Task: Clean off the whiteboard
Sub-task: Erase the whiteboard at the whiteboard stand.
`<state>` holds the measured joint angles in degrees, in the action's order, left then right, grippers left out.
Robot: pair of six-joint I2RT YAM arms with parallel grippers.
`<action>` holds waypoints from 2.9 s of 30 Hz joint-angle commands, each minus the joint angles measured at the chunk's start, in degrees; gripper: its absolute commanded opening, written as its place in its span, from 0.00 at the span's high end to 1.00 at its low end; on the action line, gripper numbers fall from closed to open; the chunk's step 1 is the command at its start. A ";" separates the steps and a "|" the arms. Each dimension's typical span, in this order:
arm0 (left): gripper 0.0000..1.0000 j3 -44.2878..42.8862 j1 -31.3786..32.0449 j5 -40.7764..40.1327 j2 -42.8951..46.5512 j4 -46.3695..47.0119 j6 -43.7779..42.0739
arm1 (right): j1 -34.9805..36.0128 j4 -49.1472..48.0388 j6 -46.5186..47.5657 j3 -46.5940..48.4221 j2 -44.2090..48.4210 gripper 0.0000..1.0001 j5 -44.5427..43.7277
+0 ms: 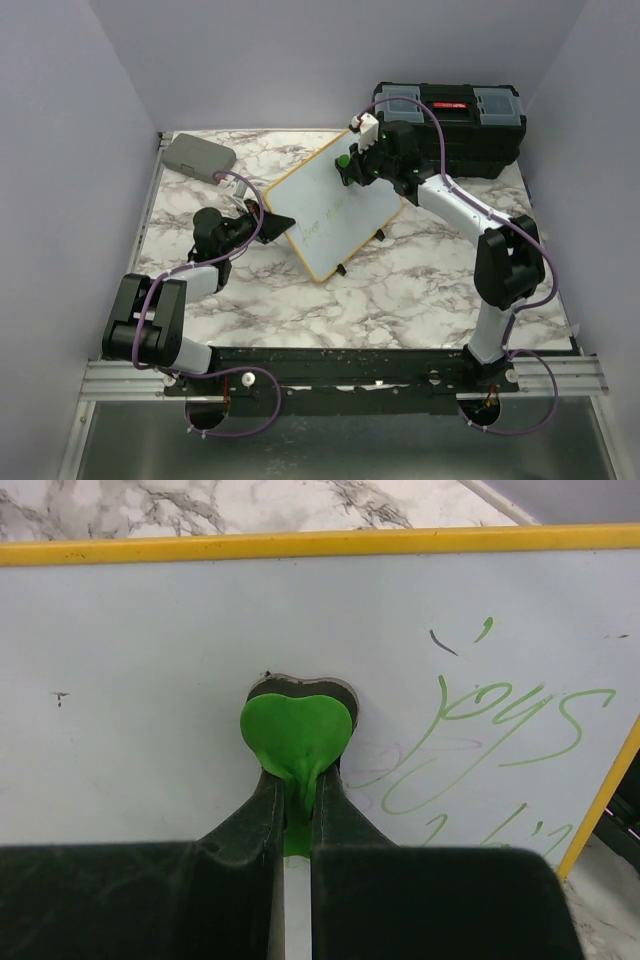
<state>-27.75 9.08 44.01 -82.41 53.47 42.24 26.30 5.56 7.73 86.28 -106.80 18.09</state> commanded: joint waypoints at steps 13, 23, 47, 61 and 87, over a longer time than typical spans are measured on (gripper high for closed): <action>1.00 -1.17 1.33 6.09 -0.31 -1.09 -4.18 | 0.94 0.77 -0.19 2.51 -1.24 0.99 -10.92; 1.00 -0.92 1.38 6.15 -0.86 -0.45 -3.91 | 2.91 6.12 5.07 -1.11 -1.00 0.99 15.60; 1.00 -1.32 1.38 6.22 -0.32 -1.28 -4.27 | -0.61 7.23 4.21 2.95 -2.30 0.99 10.82; 1.00 -1.61 1.38 6.51 -0.62 -1.19 -4.10 | -0.56 -3.15 2.59 0.73 -0.79 0.99 -10.45; 1.00 -1.63 1.38 7.38 -0.74 -0.89 -3.82 | -0.56 4.28 4.84 8.06 -3.96 0.99 -1.76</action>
<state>-28.60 9.13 44.97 -82.63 52.18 41.23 25.43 12.14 14.92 90.28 -108.36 23.94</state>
